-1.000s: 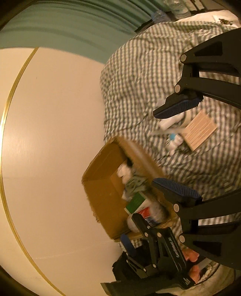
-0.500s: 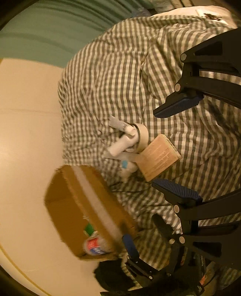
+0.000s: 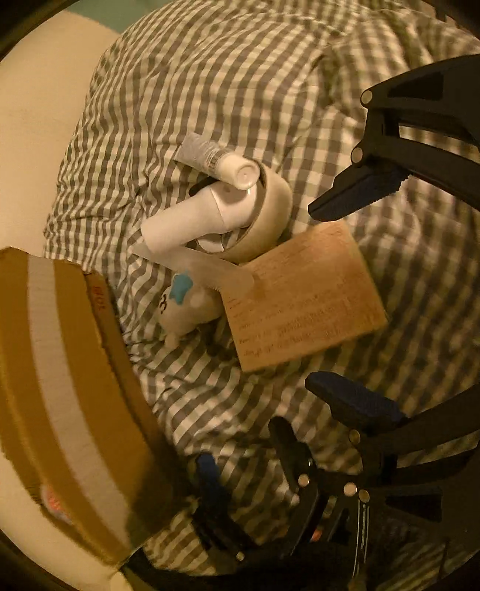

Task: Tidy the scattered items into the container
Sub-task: 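Grasp the white bear figurine with left tool while right tool grasps brown card box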

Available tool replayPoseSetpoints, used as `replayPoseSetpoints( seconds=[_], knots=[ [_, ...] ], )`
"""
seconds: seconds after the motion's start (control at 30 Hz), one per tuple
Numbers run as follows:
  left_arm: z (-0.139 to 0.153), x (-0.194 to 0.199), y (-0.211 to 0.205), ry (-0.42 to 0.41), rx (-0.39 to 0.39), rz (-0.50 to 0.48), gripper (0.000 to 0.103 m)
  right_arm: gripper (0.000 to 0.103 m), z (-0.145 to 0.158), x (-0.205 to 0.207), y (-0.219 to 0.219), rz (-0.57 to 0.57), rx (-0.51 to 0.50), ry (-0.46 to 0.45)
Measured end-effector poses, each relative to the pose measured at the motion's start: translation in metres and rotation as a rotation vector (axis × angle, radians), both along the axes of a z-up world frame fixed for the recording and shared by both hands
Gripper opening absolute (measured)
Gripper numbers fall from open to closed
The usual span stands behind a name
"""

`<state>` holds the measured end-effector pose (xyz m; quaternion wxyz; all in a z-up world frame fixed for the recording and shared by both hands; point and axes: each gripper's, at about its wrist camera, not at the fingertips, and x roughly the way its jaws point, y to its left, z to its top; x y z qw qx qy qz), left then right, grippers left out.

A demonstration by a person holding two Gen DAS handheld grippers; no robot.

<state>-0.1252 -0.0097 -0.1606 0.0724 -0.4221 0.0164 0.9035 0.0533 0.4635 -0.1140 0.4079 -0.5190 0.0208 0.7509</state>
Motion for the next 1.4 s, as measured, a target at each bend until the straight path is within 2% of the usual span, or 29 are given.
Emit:
replayPoseSetpoints(
  seconds=[0.13,0.3,0.33,0.4,0.5,0.6,0.63,0.7,0.73,0.8,0.93,1.0,1.03,1.13,1.23,1.33,1.4],
  knots=[
    [-0.005,-0.002,-0.004,-0.014,0.006,0.012,0.086,0.091,-0.015,0.0,0.016,0.005,-0.02,-0.024],
    [-0.006,-0.004,-0.005,-0.015,0.002,0.017,0.086,0.09,-0.036,-0.005,0.021,0.023,-0.052,-0.084],
    [-0.006,-0.005,-0.005,-0.015,0.002,0.018,0.086,0.087,-0.036,-0.005,0.018,0.018,-0.053,-0.084],
    [-0.005,-0.004,-0.006,-0.011,0.006,0.019,0.086,0.085,-0.029,0.0,0.011,-0.001,-0.083,-0.058],
    [-0.003,-0.004,-0.004,-0.005,0.014,0.011,0.086,0.083,-0.016,0.015,-0.007,-0.064,-0.097,-0.077],
    [-0.001,-0.007,0.002,0.002,0.012,-0.003,0.086,0.083,0.003,0.037,-0.033,-0.098,-0.043,-0.127],
    [0.0,-0.01,0.007,0.005,0.011,-0.014,0.086,0.082,0.011,0.046,-0.037,-0.12,-0.026,-0.116],
    [0.002,-0.017,0.016,0.029,0.01,-0.034,0.086,0.039,0.03,0.061,-0.04,-0.156,-0.014,-0.045],
    [0.004,-0.02,0.021,0.043,0.005,-0.039,0.086,0.036,0.04,0.067,-0.04,-0.176,0.003,-0.016],
    [0.005,-0.032,0.031,0.068,-0.006,-0.06,0.086,0.035,0.052,0.073,-0.035,-0.224,0.051,-0.013],
    [0.001,-0.059,0.042,0.081,-0.031,-0.055,0.086,0.035,0.05,0.084,-0.014,-0.297,-0.033,0.027],
    [-0.002,-0.073,0.042,0.076,-0.028,-0.04,0.086,0.044,0.041,0.084,-0.004,-0.309,-0.081,0.008],
    [-0.003,-0.078,0.042,0.074,-0.026,-0.035,0.086,0.056,0.038,0.084,-0.002,-0.312,-0.093,-0.002],
    [-0.011,-0.097,0.045,0.057,-0.029,-0.031,0.086,0.057,0.033,0.081,0.002,-0.327,-0.092,-0.039],
    [-0.021,-0.112,0.047,0.024,-0.031,-0.028,0.085,0.031,0.029,0.082,0.007,-0.329,-0.111,-0.036],
    [-0.025,-0.117,0.044,0.013,-0.004,-0.029,0.079,0.03,0.032,0.08,0.004,-0.32,-0.097,-0.044],
    [-0.024,-0.115,0.043,0.011,0.015,-0.047,0.078,0.03,0.033,0.08,0.003,-0.315,-0.088,-0.053]
  ],
)
